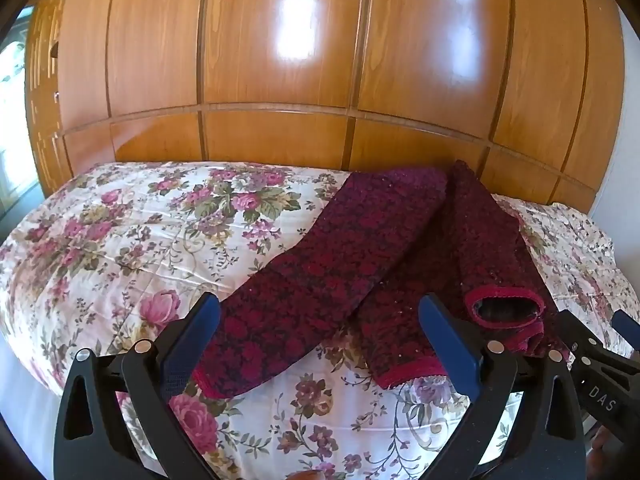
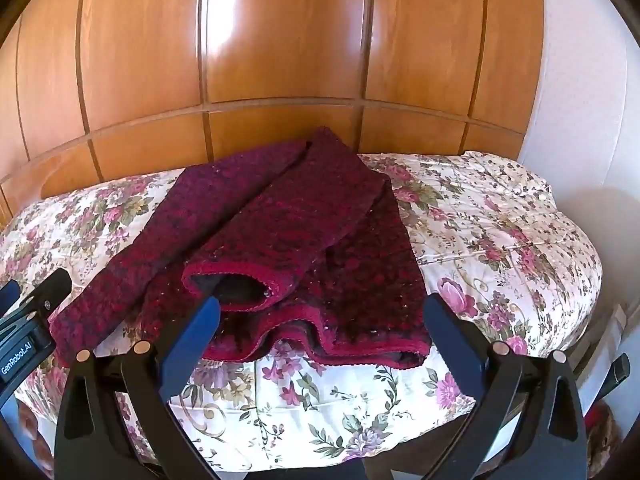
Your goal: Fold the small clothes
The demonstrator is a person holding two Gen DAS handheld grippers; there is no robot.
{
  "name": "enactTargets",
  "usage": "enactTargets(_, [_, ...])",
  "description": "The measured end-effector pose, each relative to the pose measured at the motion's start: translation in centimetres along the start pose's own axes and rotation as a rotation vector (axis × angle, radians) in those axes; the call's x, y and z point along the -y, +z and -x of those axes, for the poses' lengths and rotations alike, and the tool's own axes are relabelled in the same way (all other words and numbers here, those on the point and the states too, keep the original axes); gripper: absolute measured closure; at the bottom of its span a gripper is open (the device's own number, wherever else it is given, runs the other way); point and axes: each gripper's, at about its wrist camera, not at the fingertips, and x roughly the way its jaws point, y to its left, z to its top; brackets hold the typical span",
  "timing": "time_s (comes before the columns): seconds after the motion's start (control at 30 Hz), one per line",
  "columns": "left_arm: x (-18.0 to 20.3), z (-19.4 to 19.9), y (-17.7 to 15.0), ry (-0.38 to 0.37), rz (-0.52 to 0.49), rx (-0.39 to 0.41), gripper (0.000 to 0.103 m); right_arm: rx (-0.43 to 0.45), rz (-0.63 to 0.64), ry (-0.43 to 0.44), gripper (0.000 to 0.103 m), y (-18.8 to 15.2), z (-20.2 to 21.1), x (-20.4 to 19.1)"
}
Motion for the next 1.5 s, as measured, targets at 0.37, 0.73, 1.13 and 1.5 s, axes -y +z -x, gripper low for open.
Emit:
enactTargets(0.37, [-0.2, -0.7, 0.2, 0.001, 0.012, -0.021, 0.004, -0.021, 0.019, -0.001, 0.002, 0.3, -0.8, -0.5])
enactTargets(0.73, [-0.4, -1.7, 0.4, 0.01, 0.022, -0.05, 0.004, -0.038, 0.039, 0.005, 0.002, 0.4, -1.7, -1.1])
enactTargets(1.13, [-0.5, -2.0, 0.7, 0.052, 0.003, -0.038, 0.004, -0.043, 0.037, 0.018, 0.002, 0.4, -2.3, -1.1])
enactTargets(1.5, [-0.7, -2.1, 0.7, 0.067, -0.007, -0.043, 0.004, -0.052, 0.048, 0.026, 0.002, 0.1, -2.6, -1.5])
